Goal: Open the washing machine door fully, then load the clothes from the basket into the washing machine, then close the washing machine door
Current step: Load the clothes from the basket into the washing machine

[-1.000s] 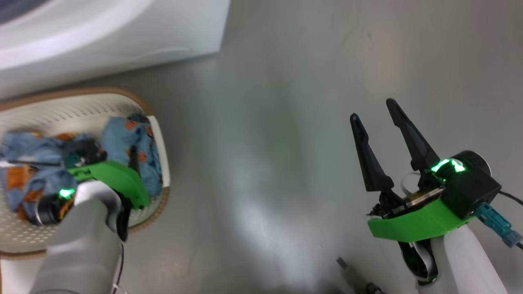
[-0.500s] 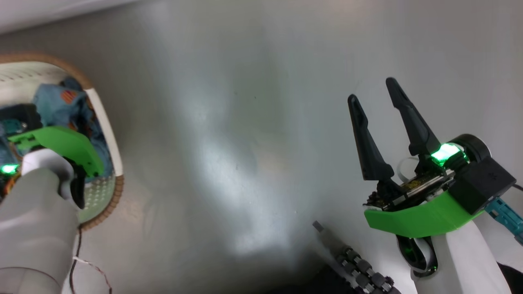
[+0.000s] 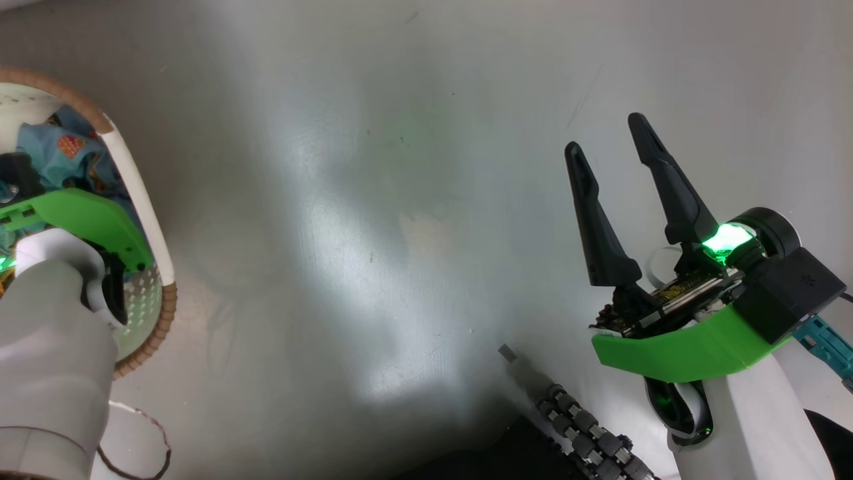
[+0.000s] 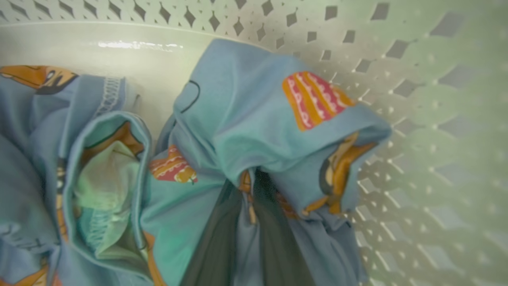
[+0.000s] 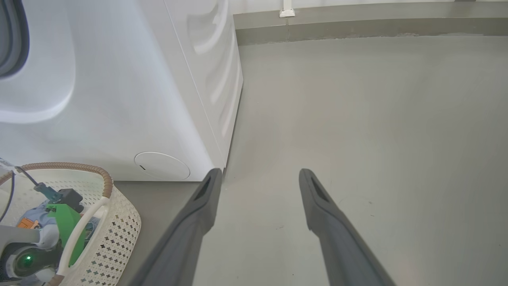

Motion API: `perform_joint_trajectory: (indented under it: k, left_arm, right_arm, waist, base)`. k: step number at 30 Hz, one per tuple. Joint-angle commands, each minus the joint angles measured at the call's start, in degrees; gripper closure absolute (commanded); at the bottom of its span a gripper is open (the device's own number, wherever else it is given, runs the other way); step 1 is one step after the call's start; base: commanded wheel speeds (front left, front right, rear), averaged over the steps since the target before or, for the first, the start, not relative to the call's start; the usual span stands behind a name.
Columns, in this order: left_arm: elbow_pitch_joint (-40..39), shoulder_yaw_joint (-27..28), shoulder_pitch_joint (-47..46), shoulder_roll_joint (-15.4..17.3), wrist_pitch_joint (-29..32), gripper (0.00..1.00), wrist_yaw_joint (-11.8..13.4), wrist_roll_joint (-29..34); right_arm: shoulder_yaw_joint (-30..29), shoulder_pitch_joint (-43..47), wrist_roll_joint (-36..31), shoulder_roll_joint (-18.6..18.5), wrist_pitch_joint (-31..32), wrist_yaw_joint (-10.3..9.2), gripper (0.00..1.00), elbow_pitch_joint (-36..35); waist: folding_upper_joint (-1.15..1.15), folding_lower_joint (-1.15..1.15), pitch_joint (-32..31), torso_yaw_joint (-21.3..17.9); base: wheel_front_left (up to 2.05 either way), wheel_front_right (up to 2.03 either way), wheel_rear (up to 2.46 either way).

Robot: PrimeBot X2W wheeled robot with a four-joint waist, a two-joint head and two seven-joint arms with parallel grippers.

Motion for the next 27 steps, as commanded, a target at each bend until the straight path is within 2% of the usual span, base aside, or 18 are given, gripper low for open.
perform_joint_trajectory:
  k: [1,10,19,21,27]
  left_arm:
    - [-0.02,0.93,1.63,1.47,-0.91,1.0,0.58,-0.62]
    - [0.0,1.11,3.56,0.71,-6.01,1.0,0.13,-1.16]
    - [-1.76,2.55,7.25,-1.94,-10.59,1.0,-1.6,-2.17]
    - [-4.15,3.08,8.23,-1.94,-10.72,1.0,-1.49,-1.57]
    - [-17.15,7.49,15.27,-2.17,-10.77,1.0,0.88,3.75]
  right_arm:
    - [1.19,1.43,0.51,0.12,-0.27,0.36,0.0,-1.16]
    - [0.14,1.46,0.12,-0.1,-0.27,0.36,0.0,-0.71]
    - [-1.49,2.59,-0.95,-1.47,-0.27,0.36,0.0,0.52]
    - [-1.77,2.96,-1.26,-1.87,-0.27,0.36,0.0,0.82]
    - [-2.48,4.43,-2.33,-3.09,-0.27,0.36,0.0,1.92]
  waist:
    - [0.0,0.0,-0.04,0.3]
    - [0.0,0.0,-1.82,2.4]
    - [0.0,0.0,-6.61,6.76]
    - [0.0,0.0,-7.88,7.91]
    - [0.0,0.0,-12.58,10.97]
  base:
    - [0.0,0.0,0.0]
    - [0.0,0.0,0.0]
    - [0.0,0.0,0.0]
    - [0.0,0.0,0.0]
    - [0.0,0.0,0.0]
